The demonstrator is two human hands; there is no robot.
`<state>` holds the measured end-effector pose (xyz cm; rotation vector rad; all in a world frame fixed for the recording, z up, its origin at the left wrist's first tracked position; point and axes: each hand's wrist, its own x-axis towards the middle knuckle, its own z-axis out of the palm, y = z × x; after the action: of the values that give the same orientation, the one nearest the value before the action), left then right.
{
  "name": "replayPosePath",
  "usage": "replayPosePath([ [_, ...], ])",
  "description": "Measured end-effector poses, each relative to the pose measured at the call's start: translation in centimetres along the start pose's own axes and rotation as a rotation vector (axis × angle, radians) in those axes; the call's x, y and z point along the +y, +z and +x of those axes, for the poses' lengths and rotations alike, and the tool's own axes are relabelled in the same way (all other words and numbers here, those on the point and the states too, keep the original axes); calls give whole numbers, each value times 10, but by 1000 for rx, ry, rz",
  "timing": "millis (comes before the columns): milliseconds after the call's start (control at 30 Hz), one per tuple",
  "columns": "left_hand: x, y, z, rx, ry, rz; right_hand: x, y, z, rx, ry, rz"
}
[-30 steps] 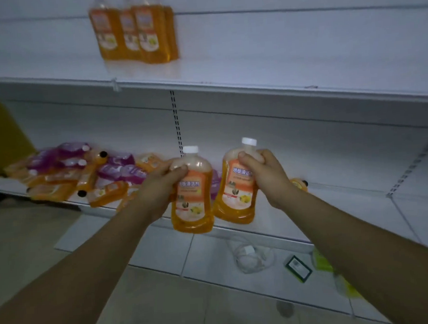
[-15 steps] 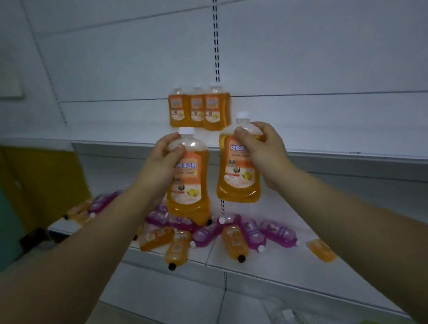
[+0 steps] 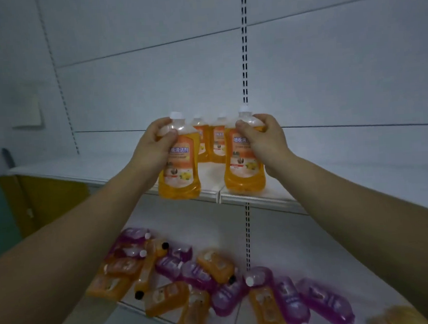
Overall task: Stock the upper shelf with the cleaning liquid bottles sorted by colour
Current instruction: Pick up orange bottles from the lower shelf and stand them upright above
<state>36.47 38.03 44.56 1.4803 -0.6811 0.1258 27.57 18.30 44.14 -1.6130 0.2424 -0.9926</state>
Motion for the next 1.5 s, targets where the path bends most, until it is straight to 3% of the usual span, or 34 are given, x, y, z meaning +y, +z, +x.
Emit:
replayPosePath([
  [367,-79,-8,108,-9,5,-22,59,56,67,26,-67,-207],
  [533,-112,-12,153,-246,7,227,72,72,83,-35,-46,-530],
  [600,-119,-17,168,-336,30,299,74,76,88,-37,-13,-549],
  [767,-138,-25,198,-457,160,261,82,95,98,54,-41,-661],
  [867,-152,-24,206,-493,184,280,84,97,93,53,-58,-825],
  [1000,-163,-21,214,-575,128,201,75,91,87,93,-162,-1306],
  [1100,-172,-14,220,-579,84,138,73,92,90,121,-180,-1503],
  [1500,-185,8,247,-676,172,179,92,104,109,204,-219,-1683],
])
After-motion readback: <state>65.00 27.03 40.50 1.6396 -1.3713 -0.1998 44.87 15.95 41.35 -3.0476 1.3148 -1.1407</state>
